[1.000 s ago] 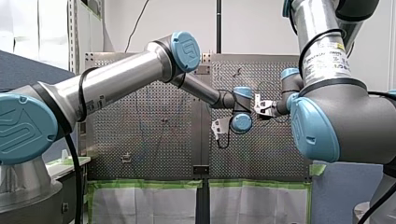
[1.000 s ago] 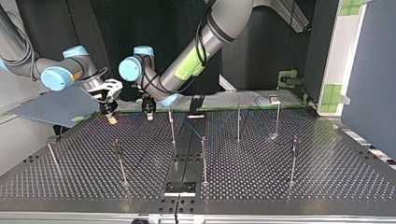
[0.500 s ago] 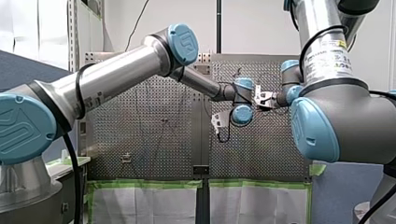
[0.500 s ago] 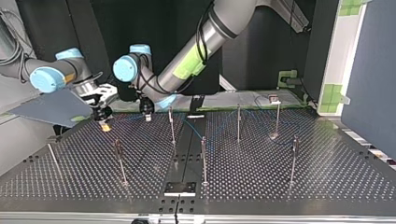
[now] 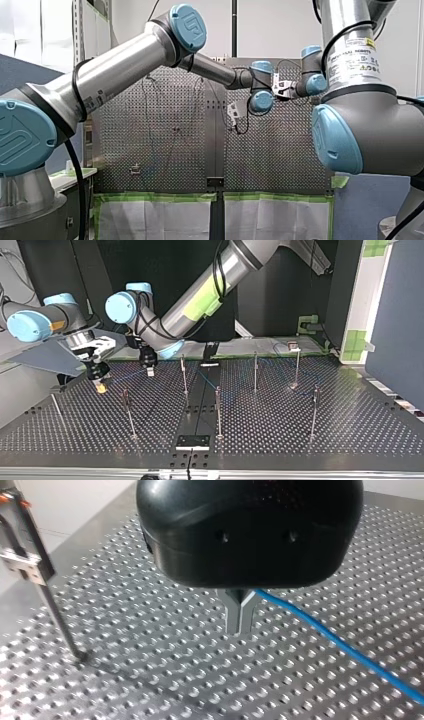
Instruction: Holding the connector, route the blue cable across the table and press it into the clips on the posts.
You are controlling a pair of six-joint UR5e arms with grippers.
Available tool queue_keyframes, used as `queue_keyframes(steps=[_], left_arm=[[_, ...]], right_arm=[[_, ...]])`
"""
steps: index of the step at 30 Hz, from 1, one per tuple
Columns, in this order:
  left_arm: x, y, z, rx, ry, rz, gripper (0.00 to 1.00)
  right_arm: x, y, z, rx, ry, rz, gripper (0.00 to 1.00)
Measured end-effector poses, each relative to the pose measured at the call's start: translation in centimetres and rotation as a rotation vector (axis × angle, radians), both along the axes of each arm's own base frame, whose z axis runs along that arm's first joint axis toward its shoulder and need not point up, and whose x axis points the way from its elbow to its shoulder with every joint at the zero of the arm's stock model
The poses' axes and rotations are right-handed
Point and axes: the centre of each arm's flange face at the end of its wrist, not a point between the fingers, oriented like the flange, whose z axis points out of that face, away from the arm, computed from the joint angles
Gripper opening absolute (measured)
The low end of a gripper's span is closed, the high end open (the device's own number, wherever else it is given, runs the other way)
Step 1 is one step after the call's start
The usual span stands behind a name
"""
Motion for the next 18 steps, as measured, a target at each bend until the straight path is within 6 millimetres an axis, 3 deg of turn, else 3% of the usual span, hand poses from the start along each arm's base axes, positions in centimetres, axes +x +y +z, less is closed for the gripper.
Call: queue_keyframes(steps=[18], left_arm=[[-1.3, 0.5, 3.9, -0.020, -0.019, 0.025, 0.00]], right_arm=[[-0.1, 2.7, 6.6, -0.070, -0.022, 0.006, 0.00]])
